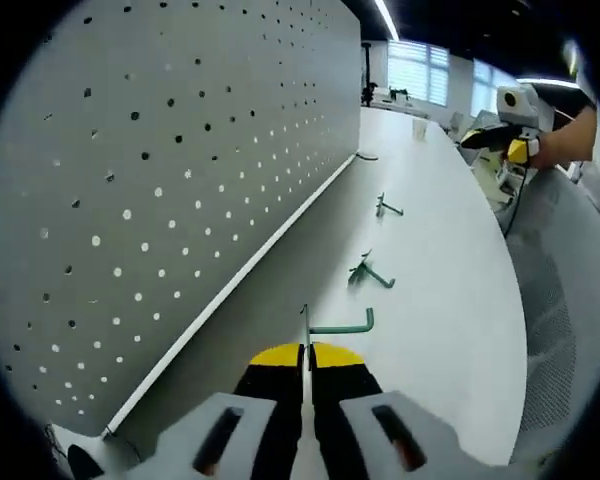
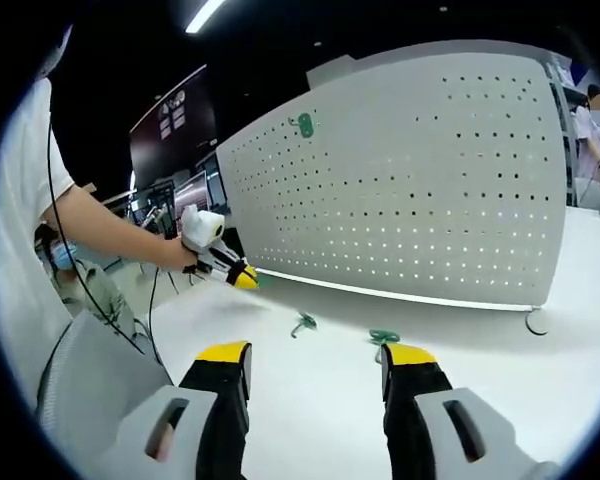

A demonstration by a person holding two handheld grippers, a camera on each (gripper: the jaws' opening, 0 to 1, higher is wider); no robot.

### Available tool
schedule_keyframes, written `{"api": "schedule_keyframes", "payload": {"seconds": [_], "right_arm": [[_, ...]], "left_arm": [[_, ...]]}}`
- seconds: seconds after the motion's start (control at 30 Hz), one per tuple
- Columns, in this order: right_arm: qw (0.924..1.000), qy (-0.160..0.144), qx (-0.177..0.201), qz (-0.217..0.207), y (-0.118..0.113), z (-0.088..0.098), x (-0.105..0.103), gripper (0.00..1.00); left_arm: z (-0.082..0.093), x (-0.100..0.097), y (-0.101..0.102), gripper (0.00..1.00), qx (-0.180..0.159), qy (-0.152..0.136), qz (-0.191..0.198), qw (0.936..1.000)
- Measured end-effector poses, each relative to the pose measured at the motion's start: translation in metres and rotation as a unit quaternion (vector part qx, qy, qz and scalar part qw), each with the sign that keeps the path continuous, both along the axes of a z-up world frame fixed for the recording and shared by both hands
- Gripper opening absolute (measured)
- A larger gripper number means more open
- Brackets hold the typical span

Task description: Insert the hook assembly into the mounting plate slot until the hook locks in place.

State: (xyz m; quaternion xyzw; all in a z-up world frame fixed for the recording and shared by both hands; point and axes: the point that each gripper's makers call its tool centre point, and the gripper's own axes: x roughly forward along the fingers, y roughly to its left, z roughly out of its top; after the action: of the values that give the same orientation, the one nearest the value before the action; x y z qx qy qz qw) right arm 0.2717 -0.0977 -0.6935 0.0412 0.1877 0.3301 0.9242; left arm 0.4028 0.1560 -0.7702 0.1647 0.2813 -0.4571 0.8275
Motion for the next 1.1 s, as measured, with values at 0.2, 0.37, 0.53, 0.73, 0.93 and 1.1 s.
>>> {"api": "schedule_keyframes", "payload": {"seconds": [0.2, 0.37, 0.53, 0.73, 0.93, 1.1], "right_arm": [[1.0000, -0.005, 0.001, 0.000, 0.000, 0.003, 0.000, 0.51], [1.0000, -0.007, -0.001, 0.000, 0.000, 0.003, 0.000, 0.52], [0.9999, -0.009, -0.006, 0.008, 0.005, 0.003, -0.001, 0.53], [0.9999, -0.012, -0.006, 0.010, 0.005, 0.004, -0.002, 0.57], [0.9997, -0.018, -0.007, 0.013, 0.007, 0.006, -0.002, 0.59], [0.9996, -0.021, -0.008, 0.014, 0.007, 0.006, -0.002, 0.60]], "left_arm": [[0.024, 0.003, -0.002, 0.01, -0.055, -0.026, 0.043, 0.9972], [0.047, 0.003, -0.006, 0.01, -0.098, -0.051, 0.064, 0.9918], [0.065, 0.000, -0.008, 0.01, -0.121, -0.070, 0.079, 0.9871], [0.078, -0.005, -0.011, 0.01, -0.149, -0.074, 0.093, 0.9817], [0.092, -0.015, -0.016, 0.01, -0.179, -0.077, 0.109, 0.9747], [0.105, -0.021, -0.016, 0.01, -0.206, -0.097, 0.124, 0.9658]]}}
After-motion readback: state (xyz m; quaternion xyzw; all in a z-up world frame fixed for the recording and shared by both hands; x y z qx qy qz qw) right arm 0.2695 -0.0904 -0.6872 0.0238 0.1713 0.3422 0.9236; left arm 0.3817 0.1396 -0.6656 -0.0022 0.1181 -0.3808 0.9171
